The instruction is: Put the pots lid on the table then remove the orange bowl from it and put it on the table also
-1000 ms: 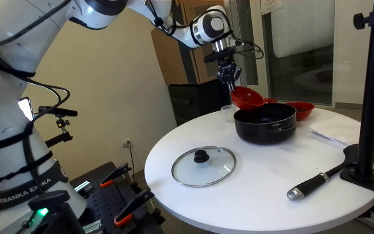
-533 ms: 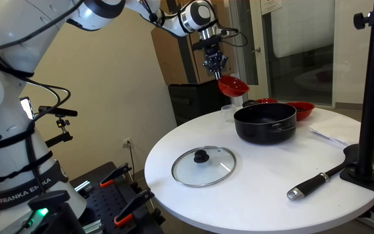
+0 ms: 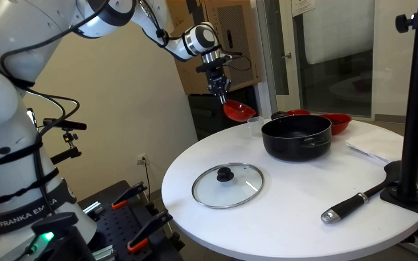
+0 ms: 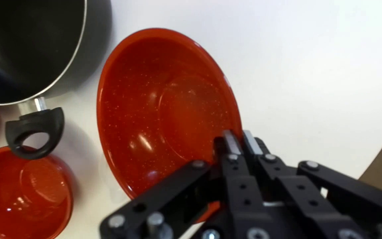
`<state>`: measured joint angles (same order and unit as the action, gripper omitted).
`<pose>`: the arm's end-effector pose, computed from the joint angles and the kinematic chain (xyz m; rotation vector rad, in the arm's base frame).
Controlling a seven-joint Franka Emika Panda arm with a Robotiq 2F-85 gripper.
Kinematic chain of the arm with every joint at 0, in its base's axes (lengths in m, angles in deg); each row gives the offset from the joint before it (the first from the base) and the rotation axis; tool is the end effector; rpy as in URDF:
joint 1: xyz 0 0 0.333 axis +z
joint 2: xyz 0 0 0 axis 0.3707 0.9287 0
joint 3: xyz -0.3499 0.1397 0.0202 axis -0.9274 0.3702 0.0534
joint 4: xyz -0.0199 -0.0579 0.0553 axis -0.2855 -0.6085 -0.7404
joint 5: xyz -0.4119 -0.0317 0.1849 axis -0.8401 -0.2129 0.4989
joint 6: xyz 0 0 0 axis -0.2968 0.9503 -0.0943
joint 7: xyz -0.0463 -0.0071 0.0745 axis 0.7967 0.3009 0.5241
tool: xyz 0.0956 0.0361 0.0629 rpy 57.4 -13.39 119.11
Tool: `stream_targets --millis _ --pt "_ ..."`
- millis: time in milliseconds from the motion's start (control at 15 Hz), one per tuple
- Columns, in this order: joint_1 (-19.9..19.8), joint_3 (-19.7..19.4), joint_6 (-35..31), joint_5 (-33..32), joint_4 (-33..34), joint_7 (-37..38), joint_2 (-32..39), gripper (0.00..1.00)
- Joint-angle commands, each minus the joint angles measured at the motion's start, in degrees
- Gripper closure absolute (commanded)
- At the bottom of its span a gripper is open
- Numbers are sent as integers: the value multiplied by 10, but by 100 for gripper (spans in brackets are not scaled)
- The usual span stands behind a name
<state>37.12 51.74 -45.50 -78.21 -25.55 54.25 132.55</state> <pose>0.8041 0.2428 0.3003 2.8139 0.9311 -0.1710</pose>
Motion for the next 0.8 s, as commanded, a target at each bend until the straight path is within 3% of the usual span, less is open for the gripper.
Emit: stream_targets --millis 0,333,733 --pt "24 12 -25 -34 -113 15 -63 98" --pt "41 33 -73 -64 -237 24 -121 98" --pt "37 4 -260 -159 -404 92 -158 98"
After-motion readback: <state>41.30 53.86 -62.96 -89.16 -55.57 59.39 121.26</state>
